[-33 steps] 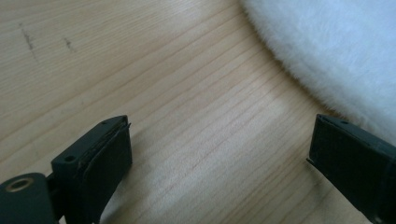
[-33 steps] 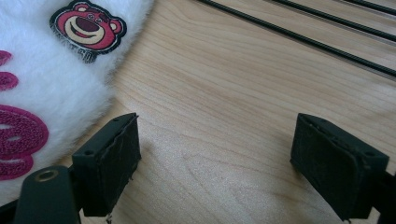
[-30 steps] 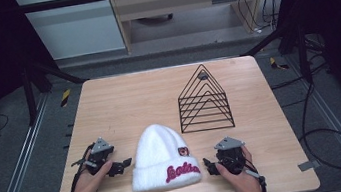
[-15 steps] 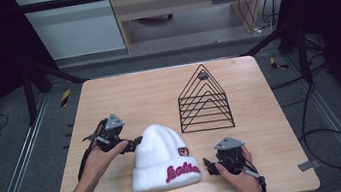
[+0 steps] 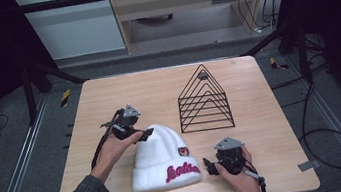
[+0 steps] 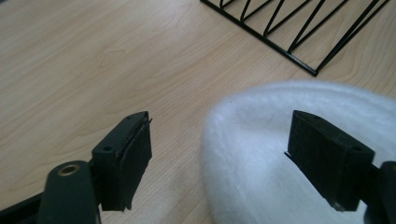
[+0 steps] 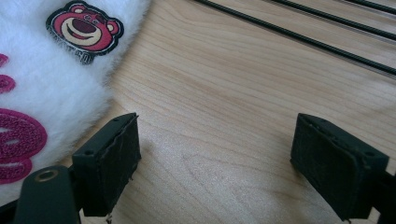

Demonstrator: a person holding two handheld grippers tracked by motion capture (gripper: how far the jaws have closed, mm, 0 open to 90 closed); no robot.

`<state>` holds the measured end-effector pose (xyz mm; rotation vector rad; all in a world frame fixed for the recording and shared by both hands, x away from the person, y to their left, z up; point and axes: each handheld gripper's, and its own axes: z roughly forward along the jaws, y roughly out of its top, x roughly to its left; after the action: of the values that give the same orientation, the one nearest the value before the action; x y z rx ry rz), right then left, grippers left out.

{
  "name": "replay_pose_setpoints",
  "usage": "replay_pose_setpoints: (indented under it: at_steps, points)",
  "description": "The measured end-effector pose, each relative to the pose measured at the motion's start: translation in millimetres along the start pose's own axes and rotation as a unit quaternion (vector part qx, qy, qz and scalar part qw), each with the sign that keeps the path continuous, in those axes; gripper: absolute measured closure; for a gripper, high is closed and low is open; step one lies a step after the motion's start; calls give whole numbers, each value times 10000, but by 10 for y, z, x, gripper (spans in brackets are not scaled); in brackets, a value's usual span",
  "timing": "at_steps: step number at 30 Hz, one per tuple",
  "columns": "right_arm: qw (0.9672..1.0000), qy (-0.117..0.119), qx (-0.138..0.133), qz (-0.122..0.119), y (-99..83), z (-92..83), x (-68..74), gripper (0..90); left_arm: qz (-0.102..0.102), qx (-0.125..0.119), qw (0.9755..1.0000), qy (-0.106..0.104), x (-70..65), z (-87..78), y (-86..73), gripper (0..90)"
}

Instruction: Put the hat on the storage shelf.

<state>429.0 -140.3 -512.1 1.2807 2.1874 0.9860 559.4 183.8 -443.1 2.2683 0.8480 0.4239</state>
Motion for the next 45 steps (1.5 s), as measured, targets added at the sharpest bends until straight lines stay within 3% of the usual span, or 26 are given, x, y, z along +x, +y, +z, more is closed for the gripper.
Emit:
replay_pose_setpoints:
  at_steps: [6,11,23,26,38,40,45]
  points:
    - [10000,-27,-10,26,-4,-2,10,157,174,181,9997,28,-52,131,-27,228]
    - [10000,-55,4,75,-6,-5,19,158,85,486,9987,-104,-19,248,-82,244]
    - [9999,-58,3,88,-7,-5,22,157,-72,668,9974,-247,-5,363,-106,336]
    - [9999,-57,3,87,-7,-6,22,157,5,706,9972,-254,-39,364,-98,406]
    - [10000,-42,-10,53,-12,-10,24,157,-11,881,9952,-423,-91,353,-80,661]
    - [10000,-41,-10,52,-12,-9,24,157,66,966,9946,-379,-106,316,-72,775]
    - [10000,-42,-10,52,-11,-10,24,157,79,820,9960,-360,-138,211,-85,825]
